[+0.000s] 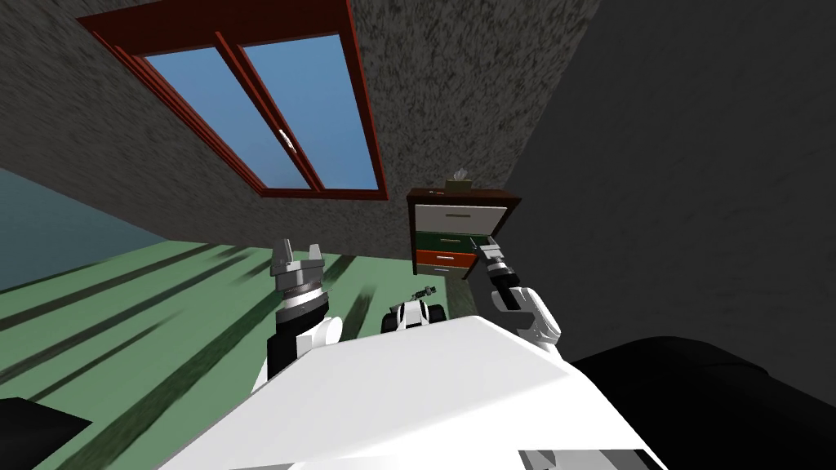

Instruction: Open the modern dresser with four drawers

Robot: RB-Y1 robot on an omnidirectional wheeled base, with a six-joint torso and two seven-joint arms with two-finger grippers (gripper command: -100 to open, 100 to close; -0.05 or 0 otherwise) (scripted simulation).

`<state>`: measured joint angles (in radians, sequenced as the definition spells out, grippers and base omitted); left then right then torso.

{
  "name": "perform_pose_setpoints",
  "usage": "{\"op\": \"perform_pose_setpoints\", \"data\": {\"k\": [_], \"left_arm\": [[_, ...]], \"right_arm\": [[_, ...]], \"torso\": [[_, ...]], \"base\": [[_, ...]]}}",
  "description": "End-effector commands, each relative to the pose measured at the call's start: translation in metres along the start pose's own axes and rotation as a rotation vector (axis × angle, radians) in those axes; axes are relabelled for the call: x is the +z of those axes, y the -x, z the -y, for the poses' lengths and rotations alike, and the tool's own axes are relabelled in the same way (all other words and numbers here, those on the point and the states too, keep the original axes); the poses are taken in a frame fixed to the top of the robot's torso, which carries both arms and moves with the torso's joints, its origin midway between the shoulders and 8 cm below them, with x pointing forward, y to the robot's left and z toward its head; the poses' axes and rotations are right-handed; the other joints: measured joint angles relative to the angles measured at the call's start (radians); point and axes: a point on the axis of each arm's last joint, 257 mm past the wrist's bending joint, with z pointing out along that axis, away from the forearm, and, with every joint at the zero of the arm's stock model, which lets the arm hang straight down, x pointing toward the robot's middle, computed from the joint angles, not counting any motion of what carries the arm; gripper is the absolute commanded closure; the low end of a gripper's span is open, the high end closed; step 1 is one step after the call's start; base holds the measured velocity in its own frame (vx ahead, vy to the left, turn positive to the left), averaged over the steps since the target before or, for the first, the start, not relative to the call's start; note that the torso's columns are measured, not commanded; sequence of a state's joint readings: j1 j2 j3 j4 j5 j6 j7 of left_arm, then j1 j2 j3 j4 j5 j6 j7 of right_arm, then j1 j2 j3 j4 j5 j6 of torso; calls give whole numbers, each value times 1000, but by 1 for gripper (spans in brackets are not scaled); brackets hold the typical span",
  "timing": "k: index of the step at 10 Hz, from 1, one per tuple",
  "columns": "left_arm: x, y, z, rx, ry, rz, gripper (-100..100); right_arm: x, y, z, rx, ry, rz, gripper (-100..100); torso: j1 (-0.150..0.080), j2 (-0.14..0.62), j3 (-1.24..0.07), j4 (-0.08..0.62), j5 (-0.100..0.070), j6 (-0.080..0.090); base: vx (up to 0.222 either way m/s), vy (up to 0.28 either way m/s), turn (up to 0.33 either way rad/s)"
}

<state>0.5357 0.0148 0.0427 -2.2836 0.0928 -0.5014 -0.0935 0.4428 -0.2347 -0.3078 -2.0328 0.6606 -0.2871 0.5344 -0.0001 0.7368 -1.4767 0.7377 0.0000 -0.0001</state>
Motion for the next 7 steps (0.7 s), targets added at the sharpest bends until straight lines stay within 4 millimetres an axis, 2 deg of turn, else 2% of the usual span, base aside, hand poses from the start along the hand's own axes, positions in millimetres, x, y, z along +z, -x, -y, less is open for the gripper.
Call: {"op": "perform_pose_setpoints", "data": {"k": [1,3,4,5,6,7], "left_arm": [[0,0,0,0,0,0,0],[0,0,0,0,0,0,0],[0,0,0,0,0,0,0],[0,0,0,0,0,0,0],[0,0,0,0,0,0,0],[0,0,0,0,0,0,0]], "right_arm": [[0,-4,7,-43,-11,-11,-100],[-3,-16,36,-207,-54,-61,-100],[-3,-16,36,-218,-53,-62,-100],[-5,-22,51,-305,-73,-89,-100],[-5,-22,51,-305,-73,-89,-100],[-8,-27,66,-392,-93,-118,-100]], "torso": [[1,0,0,0,0,0],[1,1,1,0,0,0],[1,0,0,0,0,0],[0,1,0,0,0,0],[-1,2,1,1,0,0],[0,3,2,1,0,0]], "base": [[55,74,34],[72,81,81],[85,79,80],[56,68,58],[52,67,48],[60,68,72]]}}
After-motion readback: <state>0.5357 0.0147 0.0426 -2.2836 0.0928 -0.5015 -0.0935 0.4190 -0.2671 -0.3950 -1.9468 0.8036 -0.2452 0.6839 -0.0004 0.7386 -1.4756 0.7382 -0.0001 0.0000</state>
